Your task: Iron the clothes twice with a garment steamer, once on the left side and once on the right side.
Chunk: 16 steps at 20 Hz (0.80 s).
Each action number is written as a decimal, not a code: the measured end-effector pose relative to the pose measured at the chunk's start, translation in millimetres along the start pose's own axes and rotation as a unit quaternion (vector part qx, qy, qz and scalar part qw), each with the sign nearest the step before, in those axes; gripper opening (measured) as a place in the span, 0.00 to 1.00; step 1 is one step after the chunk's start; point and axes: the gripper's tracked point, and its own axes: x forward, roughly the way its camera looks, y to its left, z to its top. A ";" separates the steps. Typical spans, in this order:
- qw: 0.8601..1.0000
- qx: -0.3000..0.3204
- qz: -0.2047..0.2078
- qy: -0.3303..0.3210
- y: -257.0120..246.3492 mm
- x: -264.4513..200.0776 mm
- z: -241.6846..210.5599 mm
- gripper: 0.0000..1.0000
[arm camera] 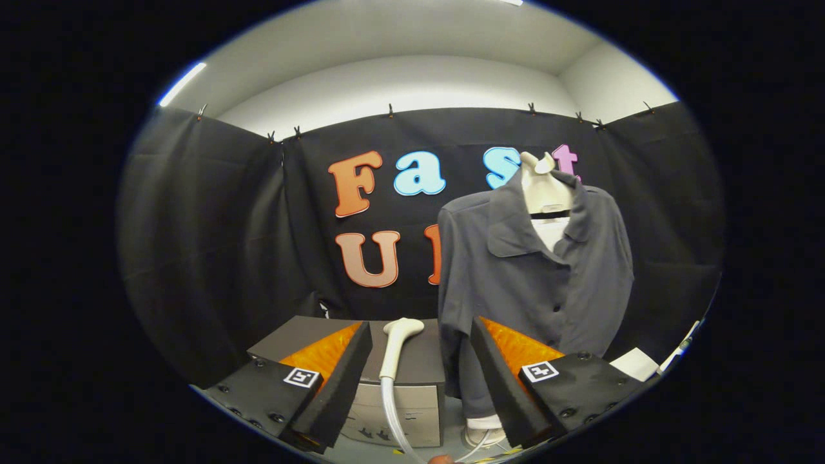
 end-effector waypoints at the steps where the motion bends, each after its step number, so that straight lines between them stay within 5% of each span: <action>1: 1.000 -0.001 0.008 0.015 14.9 14.5 -2.4 0.98; 8: 0.993 -0.052 0.008 0.101 71.9 128.1 -24.2 0.98; 16: 0.972 -0.060 -0.024 0.228 69.5 234.8 -99.0 0.98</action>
